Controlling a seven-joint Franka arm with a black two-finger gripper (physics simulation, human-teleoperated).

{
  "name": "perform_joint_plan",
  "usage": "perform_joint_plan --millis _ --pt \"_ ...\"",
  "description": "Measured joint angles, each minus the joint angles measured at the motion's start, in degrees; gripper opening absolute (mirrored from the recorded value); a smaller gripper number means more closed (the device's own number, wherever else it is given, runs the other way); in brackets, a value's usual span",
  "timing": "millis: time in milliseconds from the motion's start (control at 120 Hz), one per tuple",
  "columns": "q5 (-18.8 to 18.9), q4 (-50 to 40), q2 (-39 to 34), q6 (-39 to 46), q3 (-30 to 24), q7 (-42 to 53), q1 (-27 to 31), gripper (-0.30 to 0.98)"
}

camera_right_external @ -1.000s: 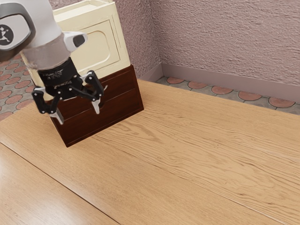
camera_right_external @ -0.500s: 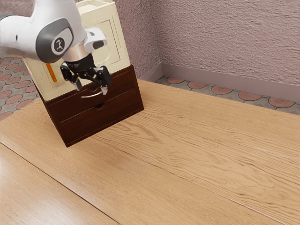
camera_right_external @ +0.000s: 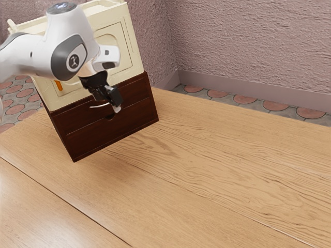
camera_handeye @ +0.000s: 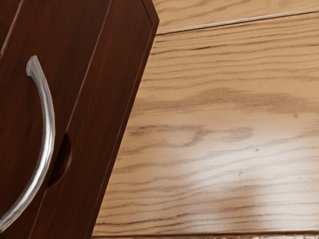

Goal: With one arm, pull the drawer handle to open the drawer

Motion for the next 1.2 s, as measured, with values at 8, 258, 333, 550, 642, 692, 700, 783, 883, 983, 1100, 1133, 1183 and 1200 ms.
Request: perform_joint_plan --millis 8,258,333,550,642,692,700,783,883,983,1100,1133,1183,1200 --pt "0.0 0.0 0.0 0.0 0.0 0.3 0.1 0.68" --pt "-0.4 0.5 1.7 0.7 0.1 7.0 1.3 0.68" --pt "-0.3 1.0 2.4 0.8 0.0 8.7 1.9 0.68" --pt "-0.3 1.6 3.4 2.2 -0.3 12.6 2.1 0.68" --pt "-0.4 1.6 3.4 2.5 -0.3 13.9 2.1 0.68" --pt "-0.3 2.5 4.1 2.7 -0.3 14.5 2.1 0.68" --pt "-0.3 2.6 4.2 2.7 -0.3 14.6 2.1 0.68" --pt "-0.3 3.3 4.8 3.0 -0.2 15.5 2.1 0.68" --pt "-0.4 3.3 4.9 3.2 -0.2 16.4 2.2 0.68" --pt "-0.4 3.5 5.3 3.4 -0.2 17.2 2.2 0.68" --pt "-0.5 3.5 5.6 3.8 -0.1 17.9 2.3 0.68" --pt "-0.5 3.5 5.6 3.9 -0.1 18.1 2.4 0.68" --pt "-0.5 3.5 5.7 4.0 -0.1 18.4 2.4 0.68" --pt "-0.5 3.4 5.7 4.0 -0.1 18.4 2.4 0.67"
